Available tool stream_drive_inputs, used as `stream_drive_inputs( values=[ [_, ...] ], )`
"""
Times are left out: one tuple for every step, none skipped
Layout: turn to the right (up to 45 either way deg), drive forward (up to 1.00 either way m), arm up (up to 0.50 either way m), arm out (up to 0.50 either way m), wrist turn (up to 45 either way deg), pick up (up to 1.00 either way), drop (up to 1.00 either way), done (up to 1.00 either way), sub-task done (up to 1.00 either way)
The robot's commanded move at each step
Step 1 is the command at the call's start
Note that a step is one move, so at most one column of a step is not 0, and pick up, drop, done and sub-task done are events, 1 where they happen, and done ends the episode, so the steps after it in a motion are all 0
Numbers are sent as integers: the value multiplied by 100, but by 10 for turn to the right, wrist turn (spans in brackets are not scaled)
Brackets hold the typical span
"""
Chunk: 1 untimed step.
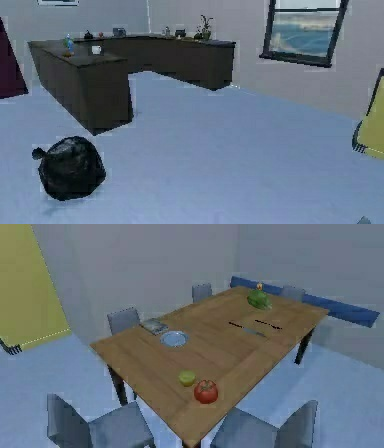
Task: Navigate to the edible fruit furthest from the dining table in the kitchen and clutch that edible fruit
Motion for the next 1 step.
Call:
stream_drive_inputs(
  values=[
    [-180,0,0,0,0,0,0,0,0]
  ],
)
